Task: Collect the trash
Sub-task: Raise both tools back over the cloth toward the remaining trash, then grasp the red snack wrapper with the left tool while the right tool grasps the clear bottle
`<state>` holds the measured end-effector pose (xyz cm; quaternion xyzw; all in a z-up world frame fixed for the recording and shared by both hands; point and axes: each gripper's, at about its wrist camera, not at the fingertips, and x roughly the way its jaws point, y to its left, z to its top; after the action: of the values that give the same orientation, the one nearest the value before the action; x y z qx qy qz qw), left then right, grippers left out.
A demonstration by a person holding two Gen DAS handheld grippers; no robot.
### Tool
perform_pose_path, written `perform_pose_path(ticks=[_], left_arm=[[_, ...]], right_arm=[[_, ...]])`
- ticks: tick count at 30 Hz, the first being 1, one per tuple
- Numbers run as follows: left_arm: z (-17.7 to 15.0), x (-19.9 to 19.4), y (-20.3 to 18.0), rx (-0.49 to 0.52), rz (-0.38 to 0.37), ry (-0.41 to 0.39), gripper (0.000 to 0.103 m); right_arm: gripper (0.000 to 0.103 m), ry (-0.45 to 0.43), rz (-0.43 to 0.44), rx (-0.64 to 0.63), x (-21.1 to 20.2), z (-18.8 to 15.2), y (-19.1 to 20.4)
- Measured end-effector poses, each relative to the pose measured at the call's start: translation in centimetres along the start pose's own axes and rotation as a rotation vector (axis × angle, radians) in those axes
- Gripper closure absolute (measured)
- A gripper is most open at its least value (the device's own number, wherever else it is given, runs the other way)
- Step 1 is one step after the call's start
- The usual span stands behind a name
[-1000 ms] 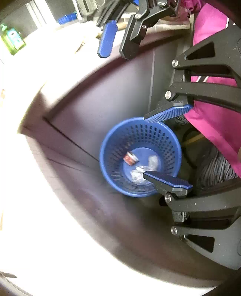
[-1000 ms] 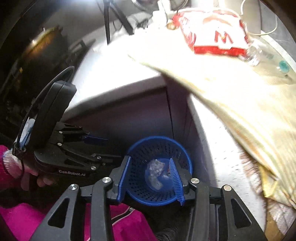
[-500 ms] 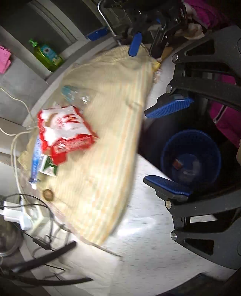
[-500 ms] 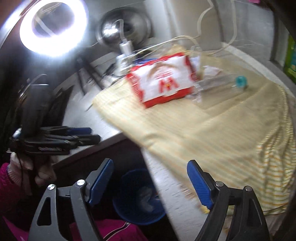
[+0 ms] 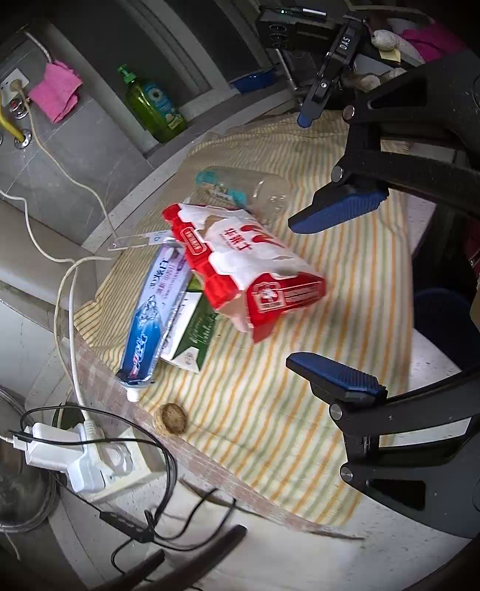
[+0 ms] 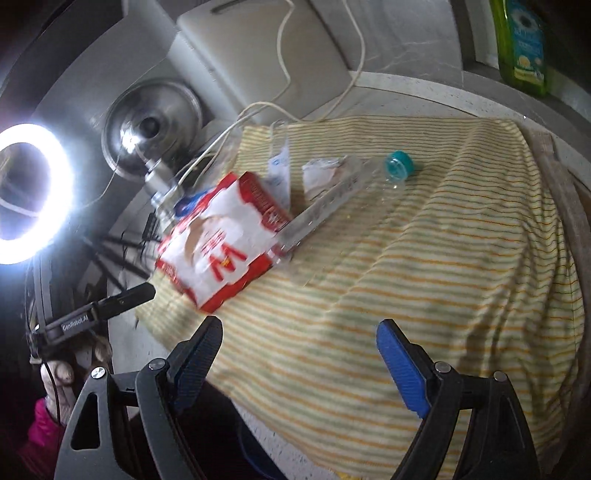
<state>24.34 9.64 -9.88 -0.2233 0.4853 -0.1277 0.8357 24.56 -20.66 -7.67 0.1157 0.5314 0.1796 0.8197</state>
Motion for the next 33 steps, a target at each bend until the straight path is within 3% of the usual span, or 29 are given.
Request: perform_pose_path(ticks=[18,27,31,32,33], left_arm=[[2.1,4.1,-0.8,-0.010,-0.070,0.026,0.034],[1.1,3.7,-4.4,0.084,-0.121,0.020,0.036],[1.1,4.5,-6.0,0.122,-0.102,0.026,0.036],[1.2,5.0,-6.3,0.121,-0.095,0.030,0.040],[1.2,5.4,-6.4,0.115,-0.093,0.037,0.051]], right_arm=[[0.015,0.072,0.110,0.399,8.5,6.4,-5.3],[0.015,0.092,0.089,0.434,10.7,7.5,-5.6],[0.015,0.103,0.061,0.417,11.0,7.8,-5.2],[0.015,0.105,0.053,0.411,11.0,7.8,-5.1],[0.016,0.108,0.043,0.402,11.0,7.8,-5.0]])
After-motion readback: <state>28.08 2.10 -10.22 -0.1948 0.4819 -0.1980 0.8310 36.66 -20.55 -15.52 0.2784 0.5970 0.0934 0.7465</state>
